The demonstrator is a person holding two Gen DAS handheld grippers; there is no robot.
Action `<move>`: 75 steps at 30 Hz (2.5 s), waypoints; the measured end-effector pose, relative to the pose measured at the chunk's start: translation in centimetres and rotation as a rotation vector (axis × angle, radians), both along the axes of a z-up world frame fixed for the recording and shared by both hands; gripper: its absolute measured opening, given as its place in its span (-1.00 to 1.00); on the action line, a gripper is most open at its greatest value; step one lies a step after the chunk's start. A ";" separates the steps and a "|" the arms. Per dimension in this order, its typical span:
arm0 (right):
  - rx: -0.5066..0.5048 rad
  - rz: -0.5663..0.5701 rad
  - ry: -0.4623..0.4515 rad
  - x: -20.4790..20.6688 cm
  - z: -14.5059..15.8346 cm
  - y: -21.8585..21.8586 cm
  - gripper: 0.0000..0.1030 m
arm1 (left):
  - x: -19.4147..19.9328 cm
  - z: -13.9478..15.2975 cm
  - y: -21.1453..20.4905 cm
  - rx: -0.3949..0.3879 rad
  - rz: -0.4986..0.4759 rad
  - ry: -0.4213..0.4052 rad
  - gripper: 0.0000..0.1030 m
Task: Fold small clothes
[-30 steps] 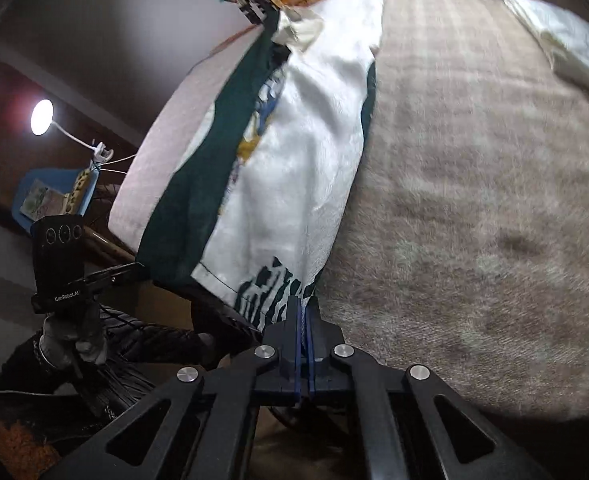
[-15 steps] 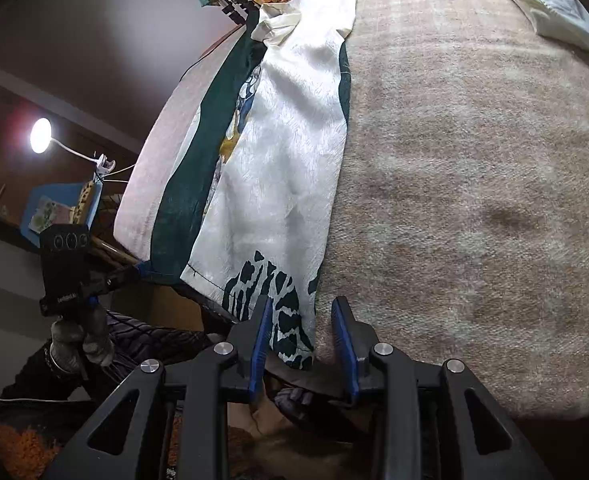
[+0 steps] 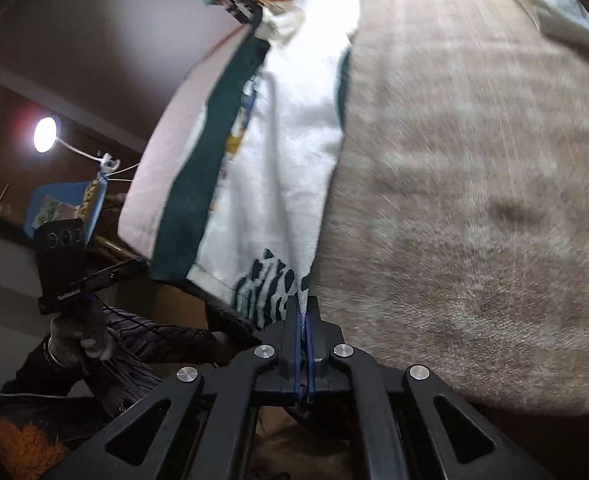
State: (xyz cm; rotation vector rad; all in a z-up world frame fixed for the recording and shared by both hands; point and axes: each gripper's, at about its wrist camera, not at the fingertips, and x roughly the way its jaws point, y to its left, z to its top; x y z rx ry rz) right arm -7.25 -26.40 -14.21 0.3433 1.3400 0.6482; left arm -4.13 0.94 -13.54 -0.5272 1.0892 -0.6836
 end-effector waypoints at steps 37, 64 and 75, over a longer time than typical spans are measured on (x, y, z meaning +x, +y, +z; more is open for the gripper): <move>0.192 -0.034 0.021 1.0 1.6 0.2 -0.99 | 1.4 1.4 0.9 -0.212 0.049 0.091 -1.00; 0.260 -0.235 0.092 16.4 0.1 1.0 -0.99 | 15.5 0.7 2.6 -0.187 0.169 0.064 -1.00; 0.252 -0.293 0.113 18.7 -1.4 0.7 -0.90 | 17.4 0.1 3.0 -0.139 0.201 0.053 -0.75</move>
